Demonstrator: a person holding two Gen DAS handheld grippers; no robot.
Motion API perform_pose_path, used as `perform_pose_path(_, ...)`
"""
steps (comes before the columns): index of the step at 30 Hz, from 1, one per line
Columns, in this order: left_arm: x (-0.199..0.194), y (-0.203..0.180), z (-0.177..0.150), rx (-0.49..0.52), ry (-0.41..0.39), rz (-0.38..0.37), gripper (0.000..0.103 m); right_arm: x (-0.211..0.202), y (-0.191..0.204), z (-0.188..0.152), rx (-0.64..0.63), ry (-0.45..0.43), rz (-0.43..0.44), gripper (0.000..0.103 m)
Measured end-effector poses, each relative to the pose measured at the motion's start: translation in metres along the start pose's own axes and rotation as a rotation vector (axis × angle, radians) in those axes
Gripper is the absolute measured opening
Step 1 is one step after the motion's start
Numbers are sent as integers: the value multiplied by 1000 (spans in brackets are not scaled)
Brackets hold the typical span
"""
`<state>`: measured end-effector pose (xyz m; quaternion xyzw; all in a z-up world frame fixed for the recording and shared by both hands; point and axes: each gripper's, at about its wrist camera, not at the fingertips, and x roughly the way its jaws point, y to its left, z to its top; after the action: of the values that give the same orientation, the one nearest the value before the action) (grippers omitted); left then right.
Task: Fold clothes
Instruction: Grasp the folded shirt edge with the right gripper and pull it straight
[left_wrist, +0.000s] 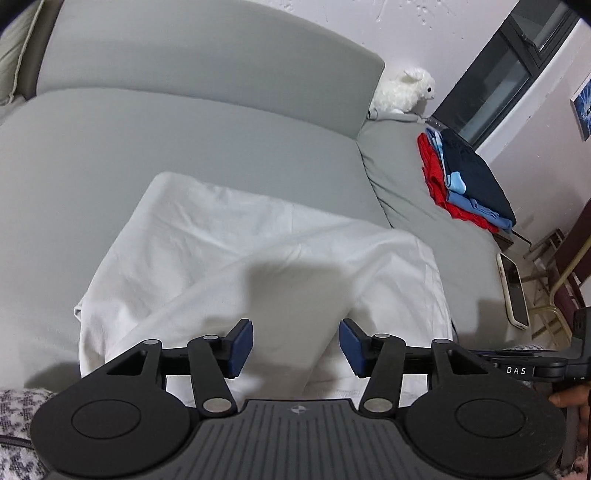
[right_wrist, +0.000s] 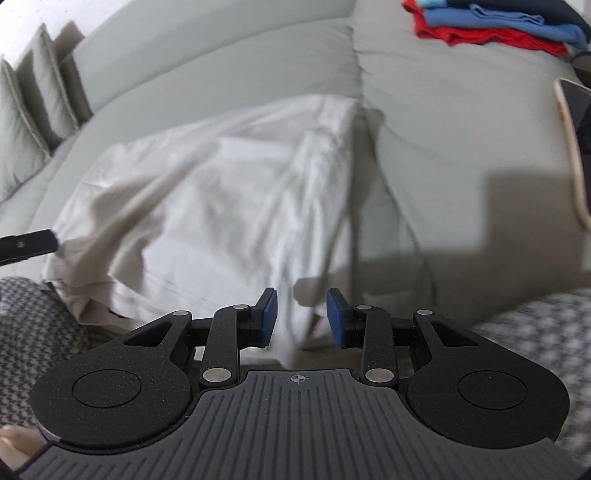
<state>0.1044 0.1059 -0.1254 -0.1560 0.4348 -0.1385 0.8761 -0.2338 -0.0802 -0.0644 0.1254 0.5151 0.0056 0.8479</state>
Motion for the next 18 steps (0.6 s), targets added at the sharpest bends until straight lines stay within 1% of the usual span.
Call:
perform_pose_path(2, -1, -1, -2, 5, -9, 1, 51, 6, 11, 0, -24, -5, -14, 36)
perform_pose_path(5, -6, -1, -5, 12, -23, 18, 51, 27, 21, 0, -36, 40, -73, 35)
perform_pose_path(6, -8, 0, -6, 9, -27, 23, 51, 29, 22, -1, -36, 40, -83, 33)
perform_pose_path(7, -10, 1, -6, 5, -33, 33, 51, 31, 23, -2, -37, 38, -92, 19)
perform_pose_path(8, -11, 3, -7, 1, -36, 36, 51, 30, 26, -3, -54, 33, -99, 8)
perform_pose_path(9, -12, 4, -7, -6, -41, 36, 51, 29, 28, -3, -66, 31, -101, 4)
perform_pose_path(12, -17, 7, -9, -21, -58, 37, 51, 16, 31, -3, -93, 33, -119, 1)
perform_pose_path(15, -21, 11, -10, -35, -65, 43, 51, -4, 20, 0, -99, 28, -225, 0)
perform_pose_path(17, -21, 12, -10, -45, -59, 51, 51, -7, 10, 1, -93, 35, -282, 0)
perform_pose_path(18, -21, 12, -10, -44, -56, 53, 51, -7, 7, 2, -93, 43, -290, 1)
